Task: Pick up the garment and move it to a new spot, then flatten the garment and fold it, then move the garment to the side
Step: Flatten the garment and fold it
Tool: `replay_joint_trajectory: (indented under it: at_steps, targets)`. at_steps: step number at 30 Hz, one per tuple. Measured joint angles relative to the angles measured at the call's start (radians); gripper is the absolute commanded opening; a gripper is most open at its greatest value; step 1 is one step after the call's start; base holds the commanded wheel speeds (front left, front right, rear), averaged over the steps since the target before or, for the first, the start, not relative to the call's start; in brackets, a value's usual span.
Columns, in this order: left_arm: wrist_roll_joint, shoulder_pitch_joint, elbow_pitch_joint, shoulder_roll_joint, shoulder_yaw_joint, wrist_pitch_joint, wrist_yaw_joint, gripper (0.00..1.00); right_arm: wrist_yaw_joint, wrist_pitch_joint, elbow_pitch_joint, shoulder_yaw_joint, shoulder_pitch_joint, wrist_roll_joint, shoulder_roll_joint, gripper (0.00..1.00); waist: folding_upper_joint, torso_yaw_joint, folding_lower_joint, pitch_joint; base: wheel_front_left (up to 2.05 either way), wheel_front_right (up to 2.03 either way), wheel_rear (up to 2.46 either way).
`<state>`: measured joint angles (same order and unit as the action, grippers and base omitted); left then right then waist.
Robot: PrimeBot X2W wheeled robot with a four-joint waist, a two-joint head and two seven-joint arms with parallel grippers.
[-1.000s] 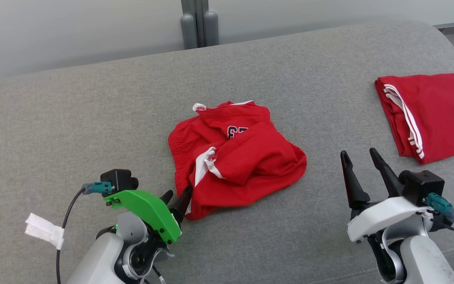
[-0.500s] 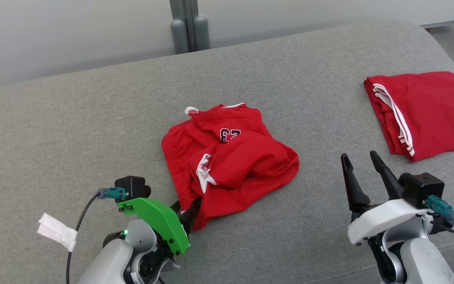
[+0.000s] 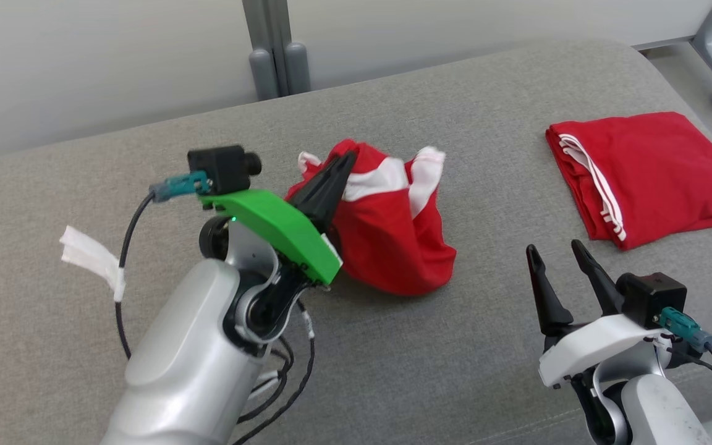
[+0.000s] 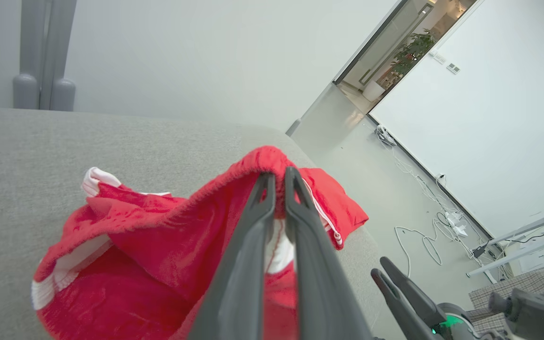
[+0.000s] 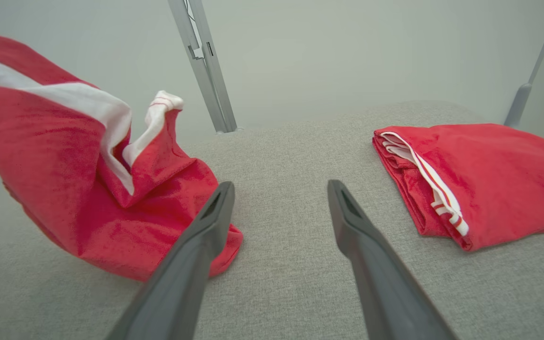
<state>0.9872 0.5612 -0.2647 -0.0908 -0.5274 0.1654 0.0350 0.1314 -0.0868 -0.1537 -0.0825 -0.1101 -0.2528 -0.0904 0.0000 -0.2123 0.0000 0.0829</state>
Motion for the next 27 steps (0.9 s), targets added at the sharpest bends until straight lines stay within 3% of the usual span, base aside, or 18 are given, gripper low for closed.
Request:
replay_joint_trajectory:
  at_steps: [5,11,15,17,23,27]
  targets:
    - [-0.002,0.167,-0.037,0.035,-0.052,-0.009,0.002,0.00,0.000,-0.011,-0.012,-0.014,-0.002,-0.007,0.007,1.00,0.0000,-0.037,0.0000,0.001,0.00,0.00,0.00]
    - [0.056,0.341,-0.064,0.041,-0.113,-0.125,0.010,0.00,0.000,-0.033,-0.032,-0.013,-0.017,-0.011,0.015,1.00,0.0000,-0.085,0.0000,0.018,0.00,0.00,0.00]
    - [0.116,0.378,-0.095,0.044,-0.155,-0.175,0.007,0.00,0.000,-0.047,-0.041,-0.002,-0.016,-0.011,0.019,1.00,0.0000,-0.098,0.0000,0.042,0.00,0.00,0.00]
    - [0.089,0.373,-0.138,0.039,-0.179,-0.177,-0.005,0.00,0.000,-0.053,-0.043,0.013,-0.015,-0.011,0.020,1.00,0.0000,-0.093,0.0000,0.050,0.00,0.00,0.00]
    - [0.018,0.233,-0.255,-0.081,-0.257,-0.137,-0.064,0.00,0.000,-0.056,-0.044,0.019,-0.017,-0.009,0.024,1.00,0.0000,-0.041,0.0000,0.062,0.00,0.00,0.00]
    - [-0.009,0.142,-0.253,-0.150,-0.305,-0.097,-0.119,0.00,0.000,-0.052,-0.040,0.021,-0.018,-0.006,0.025,1.00,0.0000,0.006,0.0000,0.064,0.00,0.00,0.00]
